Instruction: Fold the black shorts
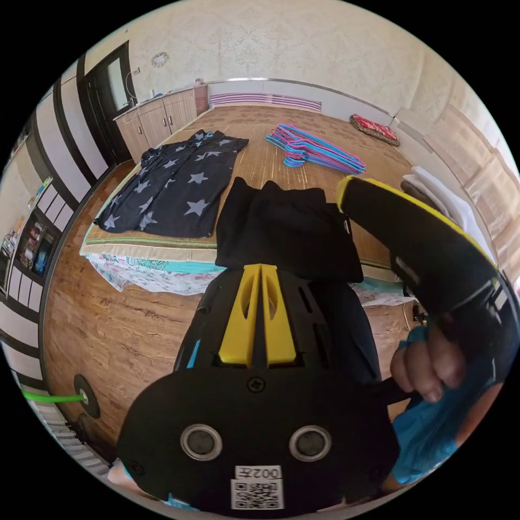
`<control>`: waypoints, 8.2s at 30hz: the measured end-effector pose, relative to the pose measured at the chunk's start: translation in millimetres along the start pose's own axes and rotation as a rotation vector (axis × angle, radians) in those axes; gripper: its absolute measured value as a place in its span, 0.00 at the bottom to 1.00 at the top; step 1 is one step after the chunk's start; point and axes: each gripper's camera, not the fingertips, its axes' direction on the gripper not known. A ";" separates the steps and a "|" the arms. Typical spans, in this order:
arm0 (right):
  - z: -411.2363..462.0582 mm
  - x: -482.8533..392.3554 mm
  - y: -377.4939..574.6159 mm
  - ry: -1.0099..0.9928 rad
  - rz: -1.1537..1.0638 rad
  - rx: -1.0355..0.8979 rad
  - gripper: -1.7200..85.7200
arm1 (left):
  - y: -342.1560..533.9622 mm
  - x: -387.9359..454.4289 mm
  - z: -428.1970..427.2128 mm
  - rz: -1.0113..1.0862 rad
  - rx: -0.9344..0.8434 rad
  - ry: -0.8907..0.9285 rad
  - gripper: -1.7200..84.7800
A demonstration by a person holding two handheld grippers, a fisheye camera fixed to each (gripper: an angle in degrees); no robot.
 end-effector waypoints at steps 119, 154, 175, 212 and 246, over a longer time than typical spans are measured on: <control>212.6 -74.6 -13.1 0.363 -0.687 -0.210 0.15 | -132.6 -62.6 44.6 0.652 -0.044 0.086 0.01; 127.4 -11.8 -60.6 0.215 -0.625 -0.160 0.09 | -48.8 44.9 28.9 1.058 0.170 -0.004 0.14; 99.1 35.6 -25.3 0.396 -0.709 -0.205 0.09 | -19.8 96.3 -7.5 0.999 0.017 -0.144 0.07; -162.8 260.2 -229.8 0.982 -0.965 -0.182 0.08 | -193.6 372.0 -287.1 1.266 0.332 -0.266 0.06; -179.0 530.1 54.6 0.789 -0.657 -0.203 0.08 | -116.7 485.2 -222.0 1.447 0.234 0.347 0.05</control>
